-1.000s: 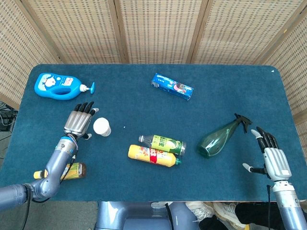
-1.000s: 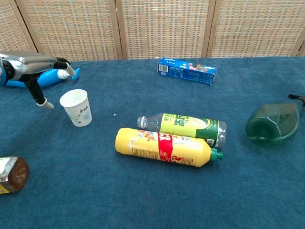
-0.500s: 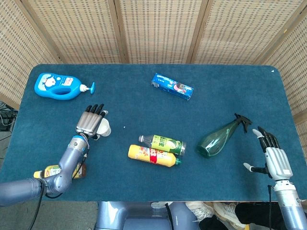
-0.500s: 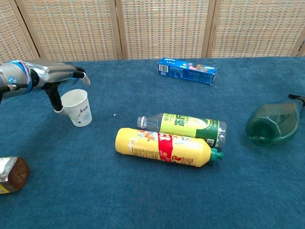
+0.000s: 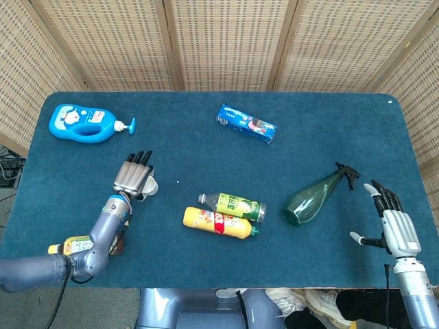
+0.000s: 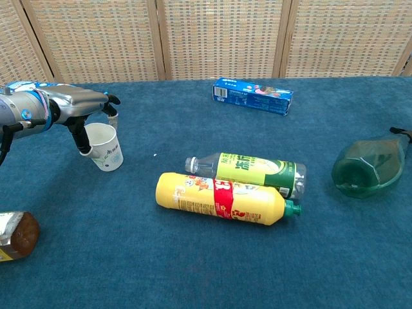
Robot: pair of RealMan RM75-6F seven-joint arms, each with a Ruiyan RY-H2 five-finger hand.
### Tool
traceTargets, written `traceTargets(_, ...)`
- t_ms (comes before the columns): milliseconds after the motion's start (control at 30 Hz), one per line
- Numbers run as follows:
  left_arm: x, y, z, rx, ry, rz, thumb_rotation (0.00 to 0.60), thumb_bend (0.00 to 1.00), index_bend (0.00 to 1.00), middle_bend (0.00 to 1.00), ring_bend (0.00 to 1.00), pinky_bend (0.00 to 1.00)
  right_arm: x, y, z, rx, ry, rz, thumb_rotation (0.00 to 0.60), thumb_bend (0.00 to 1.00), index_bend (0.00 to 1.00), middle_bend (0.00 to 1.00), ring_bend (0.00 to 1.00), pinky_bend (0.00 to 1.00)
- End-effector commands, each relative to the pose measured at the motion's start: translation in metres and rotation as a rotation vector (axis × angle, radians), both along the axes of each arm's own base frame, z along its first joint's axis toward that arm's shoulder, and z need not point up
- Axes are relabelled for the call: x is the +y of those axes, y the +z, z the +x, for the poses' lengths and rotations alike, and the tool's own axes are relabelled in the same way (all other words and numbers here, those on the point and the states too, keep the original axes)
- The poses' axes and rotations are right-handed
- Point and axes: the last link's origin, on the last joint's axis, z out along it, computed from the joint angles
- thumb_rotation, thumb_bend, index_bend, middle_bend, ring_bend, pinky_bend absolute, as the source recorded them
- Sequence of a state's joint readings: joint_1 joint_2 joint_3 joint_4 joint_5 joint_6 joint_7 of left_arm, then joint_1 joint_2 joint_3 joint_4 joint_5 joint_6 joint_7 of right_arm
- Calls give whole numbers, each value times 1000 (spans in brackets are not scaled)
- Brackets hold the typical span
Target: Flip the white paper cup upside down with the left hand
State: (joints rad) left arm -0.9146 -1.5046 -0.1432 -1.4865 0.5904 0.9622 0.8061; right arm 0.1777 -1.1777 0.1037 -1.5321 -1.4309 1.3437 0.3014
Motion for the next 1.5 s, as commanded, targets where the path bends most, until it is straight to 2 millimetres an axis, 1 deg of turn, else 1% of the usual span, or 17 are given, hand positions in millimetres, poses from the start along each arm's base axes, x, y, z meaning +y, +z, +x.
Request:
traceTargets(33, -1, 1, -2, -12, -5, 9, 600, 239, 423, 33, 16, 105, 0, 0, 0, -1, 0, 0, 600, 111, 0, 0, 0, 0)
traceTargets(133, -2, 5, -2, -63, -7, 34, 600, 240, 418, 34, 17, 105, 0, 0, 0, 0, -1, -3, 600, 111, 0, 0, 0, 0)
traceTargets(333, -2, 8, -4, -248, -9, 79, 600, 240, 420, 36, 17, 105, -1, 1, -2, 3, -9, -5, 600, 111, 0, 0, 0, 0)
traceTargets(433, -1, 4, -9, -370, 4, 92, 600, 240, 428, 37, 17, 105, -1, 0, -3, 7, -13, -6, 600, 111, 0, 0, 0, 0)
traceTargets(567, -1, -3, -17, -481, 19, 93, 600, 239, 445, 44, 17, 105, -1, -2, -3, 12, -15, 0, 600, 111, 0, 0, 0, 0)
traceTargets(633, -2, -9, -22, -608, 73, 71, 600, 239, 464, 56, 17, 108, -2, -3, -3, 15, -17, 2, 600, 111, 0, 0, 0, 0)
traceTargets(733, -2, -13, -31, -709, 112, 36, 600, 239, 480, 67, 17, 121, -2, -4, -4, 16, -18, 6, 600, 111, 0, 0, 0, 0)
traceTargets(900, -1, -17, -46, -761, 129, 17, 600, 239, 481, 67, 17, 122, -1, -6, -4, 22, -18, 10, 600, 111, 0, 0, 0, 0)
traceTargets(1100, -3, -23, -65, -765, 137, 0, 600, 240, 480, 67, 17, 121, -1, -8, -4, 29, -18, 14, 600, 111, 0, 0, 0, 0)
traceTargets(1233, -7, -29, -88, -705, 139, -9, 600, 240, 480, 67, 17, 121, 0, -11, -2, 39, -10, 22, 600, 111, 0, 0, 0, 0)
traceTargets(1500, -9, -26, -106, -650, 140, -7, 600, 240, 477, 67, 17, 119, 2, -13, 0, 45, -2, 29, 600, 110, 0, 0, 0, 0)
